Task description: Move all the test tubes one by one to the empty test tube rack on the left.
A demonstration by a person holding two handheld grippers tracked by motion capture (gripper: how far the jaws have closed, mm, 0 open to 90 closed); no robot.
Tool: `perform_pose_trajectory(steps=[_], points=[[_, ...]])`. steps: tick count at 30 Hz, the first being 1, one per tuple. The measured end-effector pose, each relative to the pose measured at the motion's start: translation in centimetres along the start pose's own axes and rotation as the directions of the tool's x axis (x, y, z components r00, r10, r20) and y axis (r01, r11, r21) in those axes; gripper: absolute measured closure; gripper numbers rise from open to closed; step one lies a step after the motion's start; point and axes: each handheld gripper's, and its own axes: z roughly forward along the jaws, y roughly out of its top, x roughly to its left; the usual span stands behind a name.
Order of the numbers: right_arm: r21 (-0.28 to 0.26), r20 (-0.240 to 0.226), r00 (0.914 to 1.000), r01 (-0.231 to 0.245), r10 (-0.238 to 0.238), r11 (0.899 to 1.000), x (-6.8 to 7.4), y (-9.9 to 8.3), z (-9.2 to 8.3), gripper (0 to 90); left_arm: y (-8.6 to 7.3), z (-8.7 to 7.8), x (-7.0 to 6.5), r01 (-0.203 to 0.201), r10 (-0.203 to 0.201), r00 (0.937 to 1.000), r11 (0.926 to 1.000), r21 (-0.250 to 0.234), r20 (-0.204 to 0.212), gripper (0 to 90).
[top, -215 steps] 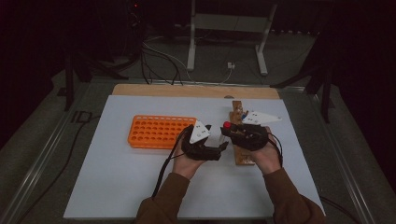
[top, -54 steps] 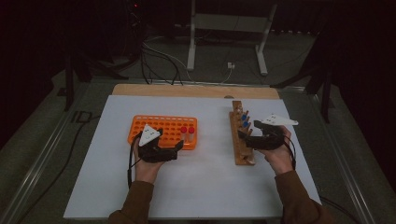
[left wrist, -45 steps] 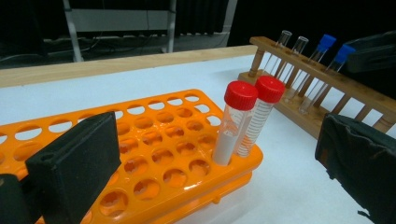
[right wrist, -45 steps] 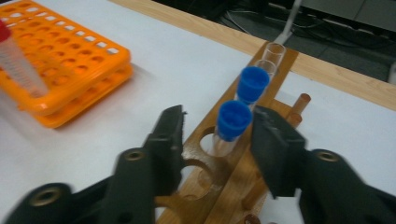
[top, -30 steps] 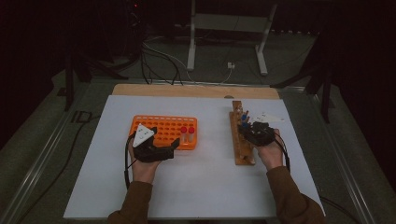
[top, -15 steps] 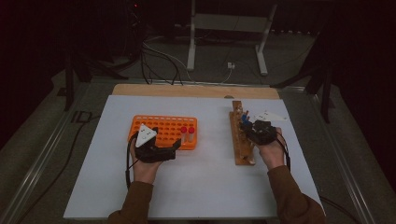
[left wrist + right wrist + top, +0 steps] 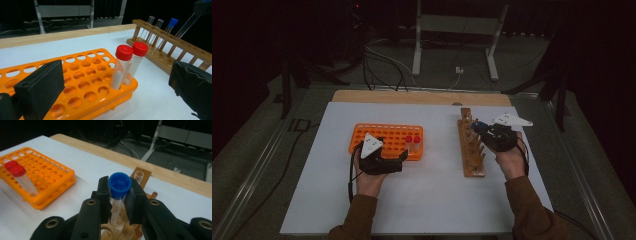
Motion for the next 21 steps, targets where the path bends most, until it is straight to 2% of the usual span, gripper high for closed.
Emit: perform_pose_trajectory(steps=[9,12,16,21], points=[[-0.036,-0.056,0.9983,-0.015,0.013,0.999,0.6,0.8,-1.2,76.5,0.4,0.0,-0.9,-0.024,0.024,0.9997,0.9996,-0.013,0.011,1.1],[-0.028,-0.095,0.9953,-0.021,0.018,0.999,1.0,0.7,-1.1,76.4,0.8,0.0,-1.5,-0.038,0.039,0.9990,0.9991,-0.017,0.022,1.1],[-0.010,-0.120,0.9927,-0.001,-0.001,1.000,1.9,0.5,-0.8,76.4,1.4,0.3,-2.6,-0.057,0.058,0.9975,0.9981,-0.023,0.042,1.1],[0.014,-0.164,0.9863,0.023,-0.020,1.000,3.2,0.2,-0.3,76.3,1.7,1.3,-4.4,-0.100,0.101,0.9921,0.9949,-0.013,0.075,1.1]])
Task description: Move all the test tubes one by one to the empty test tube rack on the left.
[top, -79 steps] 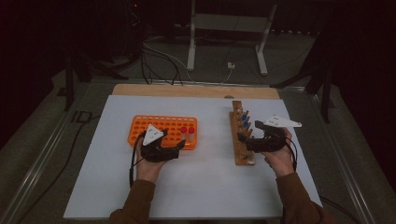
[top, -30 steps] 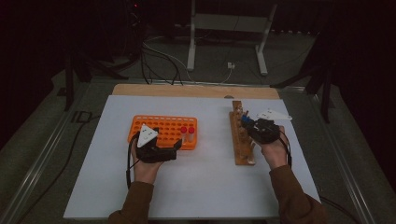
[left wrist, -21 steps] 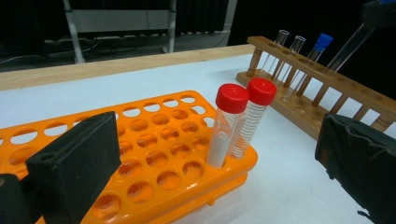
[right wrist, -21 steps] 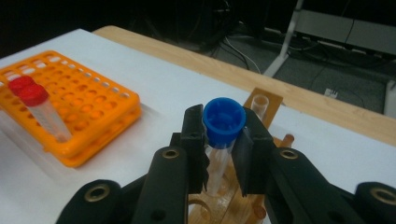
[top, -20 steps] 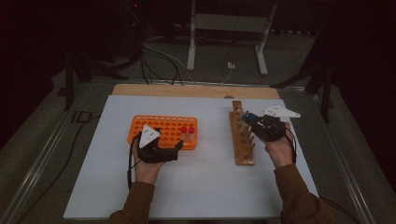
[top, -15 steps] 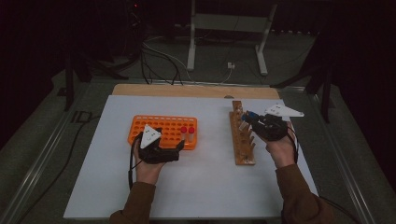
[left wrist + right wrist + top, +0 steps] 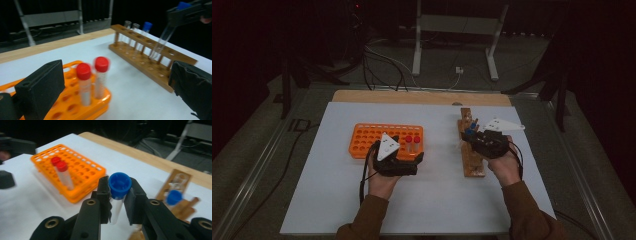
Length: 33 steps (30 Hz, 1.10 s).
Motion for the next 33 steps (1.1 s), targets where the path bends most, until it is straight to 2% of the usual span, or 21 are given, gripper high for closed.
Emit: perform_pose_trajectory(steps=[3,7,11,13,15,20,23,27,29,31,33], points=[[0.013,-0.036,0.9993,0.006,-0.006,1.000,0.7,-0.1,0.5,76.3,0.1,1.0,-1.0,-0.010,0.010,0.9996,0.9999,0.013,0.027,2.1],[0.030,-0.056,0.9982,0.023,-0.021,0.999,1.8,-0.3,1.2,76.3,-0.1,2.9,-2.8,-0.017,0.014,0.9969,0.9990,0.041,0.077,5.2],[0.036,-0.082,0.9960,0.039,-0.036,0.999,2.8,-0.2,1.7,76.2,-0.2,4.6,-4.1,-0.037,0.031,0.9955,0.9977,0.057,0.089,8.6],[0.038,-0.095,0.9945,0.049,-0.045,0.998,3.2,-0.1,1.8,76.2,-0.1,5.0,-4.5,-0.042,0.037,0.9944,0.9980,0.047,0.099,17.5],[0.041,-0.106,0.9933,0.053,-0.048,0.998,3.5,0.0,1.8,76.2,0.0,5.4,-4.7,-0.053,0.047,0.9938,0.9973,0.051,0.100,21.7],[0.049,-0.133,0.9902,0.049,-0.042,0.998,3.8,-0.1,2.1,76.1,0.2,5.8,-5.3,-0.082,0.078,0.9928,0.9958,0.042,0.091,43.7],[0.052,-0.146,0.9885,0.047,-0.039,0.998,3.9,-0.2,2.2,76.1,0.3,5.9,-5.3,-0.101,0.096,0.9894,0.9941,0.040,0.109,55.4],[0.056,-0.152,0.9876,0.049,-0.040,0.997,4.1,-0.1,2.3,76.2,0.2,5.8,-5.2,-0.105,0.098,0.9858,0.9934,0.045,0.136,70.3],[0.055,-0.155,0.9872,0.048,-0.039,0.997,4.1,-0.2,2.3,76.2,0.2,5.8,-5.2,-0.109,0.101,0.9821,0.9932,0.042,0.160,74.8],[0.050,-0.163,0.9859,0.046,-0.037,0.998,4.1,-0.2,2.3,75.1,0.2,5.7,-5.4,-0.115,0.107,0.9811,0.9924,0.044,0.162,76.7],[0.034,-0.187,0.9818,0.041,-0.034,0.999,4.0,-0.2,2.3,62.4,0.2,5.7,-5.4,-0.115,0.106,0.9810,0.9924,0.044,0.163,76.9]])
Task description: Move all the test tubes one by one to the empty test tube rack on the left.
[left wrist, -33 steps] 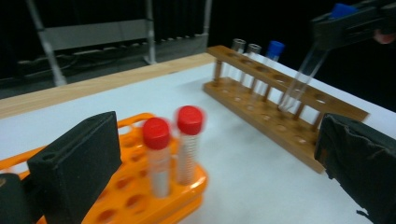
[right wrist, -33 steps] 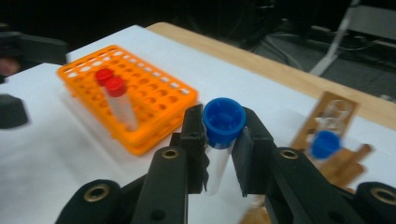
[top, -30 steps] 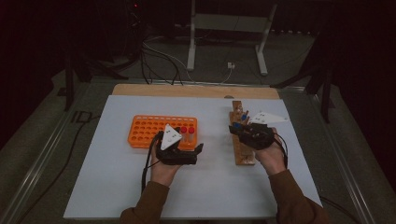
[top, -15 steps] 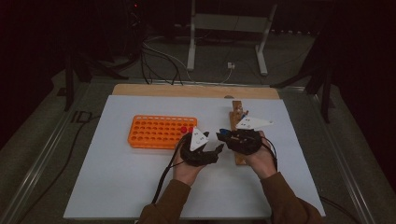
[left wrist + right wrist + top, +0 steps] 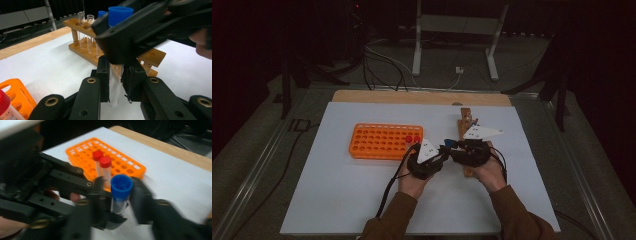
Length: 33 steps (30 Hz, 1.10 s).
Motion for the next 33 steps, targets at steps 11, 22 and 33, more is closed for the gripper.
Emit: perform_pose_trajectory(steps=[11,22,33], points=[[-0.059,0.061,0.9976,-0.027,0.030,0.998,-1.0,-0.3,-1.2,21.6,0.1,-1.2,1.2,0.024,-0.025,0.9991,0.9996,-0.011,-0.035,77.3],[-0.083,0.134,0.9893,-0.047,0.057,0.995,-2.1,-1.7,-2.2,0.9,0.0,-2.7,2.3,0.047,-0.048,0.9967,0.9986,-0.027,-0.065,77.4],[-0.098,0.192,0.9783,-0.059,0.077,0.993,-3.2,-2.9,-3.1,0.3,-0.3,-4.2,3.4,0.060,-0.064,0.9938,0.9972,-0.046,-0.091,77.3]])
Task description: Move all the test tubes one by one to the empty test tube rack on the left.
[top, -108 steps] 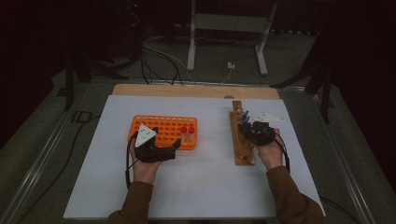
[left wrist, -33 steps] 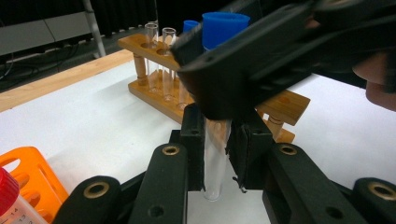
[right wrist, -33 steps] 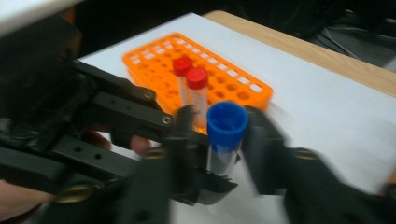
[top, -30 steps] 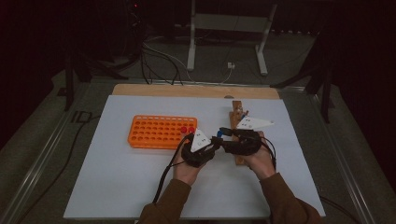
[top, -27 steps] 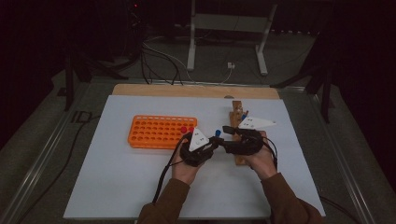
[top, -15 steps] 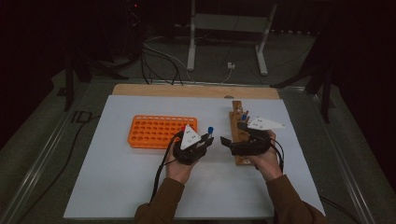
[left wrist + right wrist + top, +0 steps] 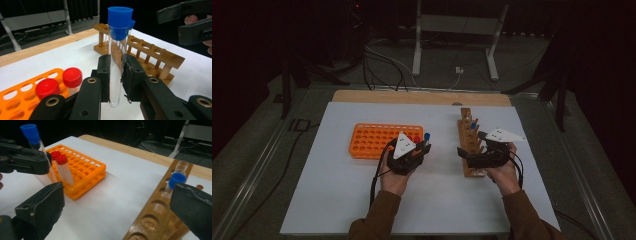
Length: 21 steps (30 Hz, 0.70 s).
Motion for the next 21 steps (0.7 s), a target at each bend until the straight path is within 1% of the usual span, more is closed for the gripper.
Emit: perform_pose_trajectory(steps=[10,13,21], points=[[-0.025,0.013,0.9996,-0.025,0.026,0.999,-0.6,-0.5,-0.9,0.2,-0.3,-1.4,1.1,0.001,-0.001,0.9999,1.0000,-0.005,-0.011,77.3],[-0.028,0.007,0.9995,-0.032,0.032,0.999,-0.8,-0.6,-1.1,0.3,-0.3,-1.7,1.4,0.006,-0.006,0.9998,0.9999,-0.009,-0.020,77.3],[-0.032,0.013,0.9991,-0.039,0.039,0.999,-0.9,-0.7,-1.2,0.2,-0.5,-2.6,2.4,0.011,-0.012,0.9989,0.9998,-0.013,-0.046,77.3]])
